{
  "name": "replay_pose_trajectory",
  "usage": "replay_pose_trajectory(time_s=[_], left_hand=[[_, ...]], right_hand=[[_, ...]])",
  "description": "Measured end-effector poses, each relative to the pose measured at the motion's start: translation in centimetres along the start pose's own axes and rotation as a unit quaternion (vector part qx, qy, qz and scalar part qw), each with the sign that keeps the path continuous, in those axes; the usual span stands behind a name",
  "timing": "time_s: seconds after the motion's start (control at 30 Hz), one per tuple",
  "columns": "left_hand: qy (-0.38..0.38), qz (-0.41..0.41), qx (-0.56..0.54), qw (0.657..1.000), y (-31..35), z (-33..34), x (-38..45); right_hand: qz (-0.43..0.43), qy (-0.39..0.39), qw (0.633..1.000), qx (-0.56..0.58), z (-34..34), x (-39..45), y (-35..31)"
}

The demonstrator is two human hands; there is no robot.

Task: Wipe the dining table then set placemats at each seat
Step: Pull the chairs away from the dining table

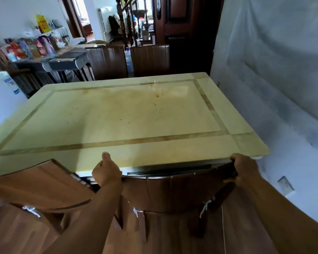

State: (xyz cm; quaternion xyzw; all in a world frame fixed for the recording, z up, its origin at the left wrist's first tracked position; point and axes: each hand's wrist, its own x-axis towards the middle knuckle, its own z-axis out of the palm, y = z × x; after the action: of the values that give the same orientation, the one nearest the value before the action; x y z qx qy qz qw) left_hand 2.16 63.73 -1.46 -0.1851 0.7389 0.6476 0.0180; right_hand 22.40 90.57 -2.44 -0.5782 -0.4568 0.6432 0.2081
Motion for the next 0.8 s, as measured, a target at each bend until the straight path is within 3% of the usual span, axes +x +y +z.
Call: replay_pose_trajectory(time_s=[0.27,0.57,0.63,0.7,0.8], left_hand=[[0.035,0.035,0.049,0.998,0.0,3.0,3.6],[-0.006,0.11,0.165,0.98,-0.1,4.0,4.3],[-0.049,0.154,0.242,0.957,0.3,3.7,4.2],[-0.095,0.217,0.329,0.914,0.9,3.4,4.0],[-0.134,0.311,0.42,0.842,2.1,4.1,2.6]], right_hand=[[0.007,0.037,0.999,-0.001,3.5,3.1,-1.5],[0.028,0.025,0.999,0.034,4.1,4.1,-2.5],[0.005,0.034,0.999,0.013,4.0,3.8,-2.3],[-0.088,0.075,0.991,-0.074,3.8,3.6,-2.2],[-0.279,0.11,0.917,-0.262,3.5,2.9,-2.3]])
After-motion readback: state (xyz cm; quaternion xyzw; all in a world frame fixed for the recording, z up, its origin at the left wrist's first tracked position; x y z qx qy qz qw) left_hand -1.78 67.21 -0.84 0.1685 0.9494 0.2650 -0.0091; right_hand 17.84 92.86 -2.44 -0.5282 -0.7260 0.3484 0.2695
